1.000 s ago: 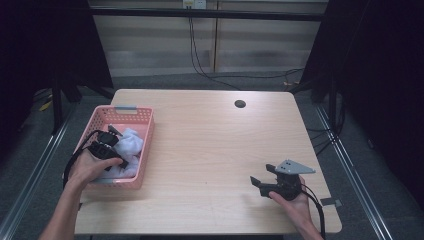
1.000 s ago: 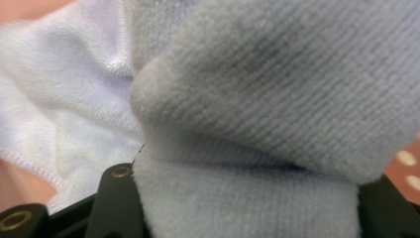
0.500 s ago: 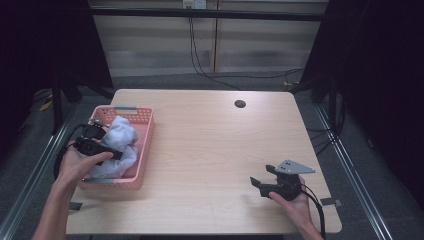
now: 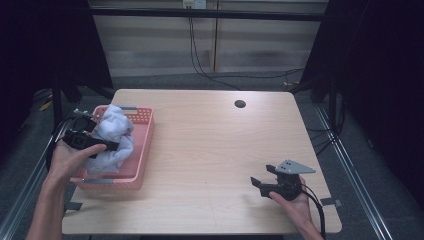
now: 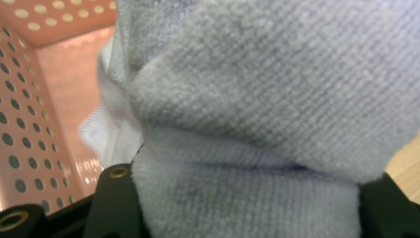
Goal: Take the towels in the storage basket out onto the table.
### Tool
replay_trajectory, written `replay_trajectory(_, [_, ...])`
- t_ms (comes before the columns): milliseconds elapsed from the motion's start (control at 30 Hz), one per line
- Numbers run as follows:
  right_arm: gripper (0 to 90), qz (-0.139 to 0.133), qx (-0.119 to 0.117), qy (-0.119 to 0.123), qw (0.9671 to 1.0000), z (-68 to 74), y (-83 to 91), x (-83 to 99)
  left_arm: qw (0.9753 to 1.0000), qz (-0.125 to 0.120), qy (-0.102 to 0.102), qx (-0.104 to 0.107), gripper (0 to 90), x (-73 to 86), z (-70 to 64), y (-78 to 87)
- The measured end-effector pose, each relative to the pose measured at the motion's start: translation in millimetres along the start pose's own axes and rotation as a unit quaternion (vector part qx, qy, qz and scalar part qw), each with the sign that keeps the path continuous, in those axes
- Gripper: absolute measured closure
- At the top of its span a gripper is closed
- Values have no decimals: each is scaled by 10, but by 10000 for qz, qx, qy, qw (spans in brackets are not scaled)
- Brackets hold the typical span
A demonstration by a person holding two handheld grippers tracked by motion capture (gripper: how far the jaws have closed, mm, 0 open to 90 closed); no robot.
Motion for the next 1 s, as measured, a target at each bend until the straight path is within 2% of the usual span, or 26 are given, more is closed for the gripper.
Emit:
replay_trajectory(100, [243,-10,-9,-19,10000,3,0,-1,10000,-67,18,54,427,-29,-22,24])
replay_trajectory(233, [243,-8,-33,-5,10000,4,-7,-2,10000,-56,-45,-16,425,-86,-40,61])
replay_trajectory(333, [242,5,-33,-4,10000,5,-8,-1,9998,-164,-62,-38,424,-130,-56,101])
replay_trajectory(400, [243,3,-38,-10,10000,5,-8,-1,9996,-265,-91,43,424,-187,-90,163])
replay_trajectory(600, [243,5,-44,0,10000,16,-8,0,9996,-199,-205,39,422,-217,-175,219])
replay_trajectory(700, [242,3,-50,15,10000,12,-4,0,9993,-288,-247,29,421,-241,-211,277])
replay_trajectory(733, [242,1,-48,15,10000,11,-2,-1,9992,-361,-194,32,421,-253,-220,293])
replay_trajectory(933, [242,2,-46,9,10000,9,-1,-1,9992,-296,-232,104,420,-267,-259,373])
replay_trajectory(1000, [243,2,-49,8,10000,8,-2,-1,9991,-276,-303,115,419,-280,-311,407])
Point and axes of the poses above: each handheld gripper's, and its own axes: y roughly backward along the jaws, x roughly out of its underside, z roughly to its left, the point moved 7 cm from there along -y, roughly forward along the jaws, and after that the axes turned 1 degree about y, right-handed, at the moved point
